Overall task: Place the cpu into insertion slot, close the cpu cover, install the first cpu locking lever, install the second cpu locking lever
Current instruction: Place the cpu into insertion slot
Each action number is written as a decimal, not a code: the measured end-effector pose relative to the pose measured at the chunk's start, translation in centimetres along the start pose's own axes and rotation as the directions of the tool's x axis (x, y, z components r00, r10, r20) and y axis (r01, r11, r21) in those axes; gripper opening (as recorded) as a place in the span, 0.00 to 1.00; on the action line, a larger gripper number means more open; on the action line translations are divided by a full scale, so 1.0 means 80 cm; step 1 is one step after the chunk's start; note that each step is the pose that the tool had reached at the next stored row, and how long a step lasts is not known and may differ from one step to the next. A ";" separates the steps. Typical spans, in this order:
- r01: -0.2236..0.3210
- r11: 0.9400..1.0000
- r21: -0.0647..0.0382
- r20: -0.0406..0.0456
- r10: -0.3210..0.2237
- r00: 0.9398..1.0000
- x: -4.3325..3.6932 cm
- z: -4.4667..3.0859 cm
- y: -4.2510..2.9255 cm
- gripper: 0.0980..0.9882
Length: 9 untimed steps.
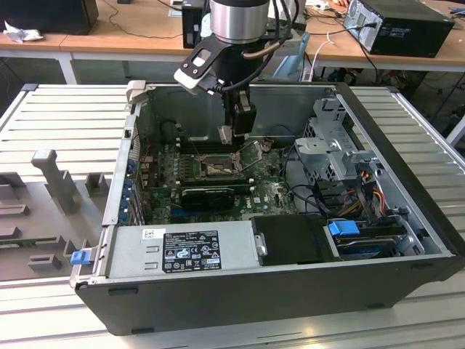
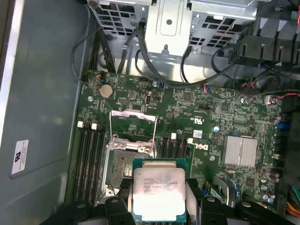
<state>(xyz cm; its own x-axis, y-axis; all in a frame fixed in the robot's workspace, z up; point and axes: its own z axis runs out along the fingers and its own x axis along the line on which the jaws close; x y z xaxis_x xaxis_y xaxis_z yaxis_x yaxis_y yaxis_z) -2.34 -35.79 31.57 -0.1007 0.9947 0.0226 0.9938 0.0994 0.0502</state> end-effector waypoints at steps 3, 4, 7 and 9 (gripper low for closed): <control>-0.037 0.999 0.004 0.002 0.037 0.999 0.000 0.0035 -0.0001 0.49; -0.039 0.999 0.005 0.002 0.039 0.999 0.000 0.0044 -0.0001 0.49; -0.039 0.999 0.005 0.003 0.039 0.999 0.000 0.0127 -0.0006 0.49; -0.039 0.999 0.005 0.002 0.039 0.999 0.000 0.0167 -0.0008 0.49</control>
<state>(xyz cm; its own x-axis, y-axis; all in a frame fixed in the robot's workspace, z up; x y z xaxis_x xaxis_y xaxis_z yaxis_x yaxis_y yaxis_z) -2.34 -35.79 30.23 -0.0615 0.9979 0.0221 0.9972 0.0605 0.0438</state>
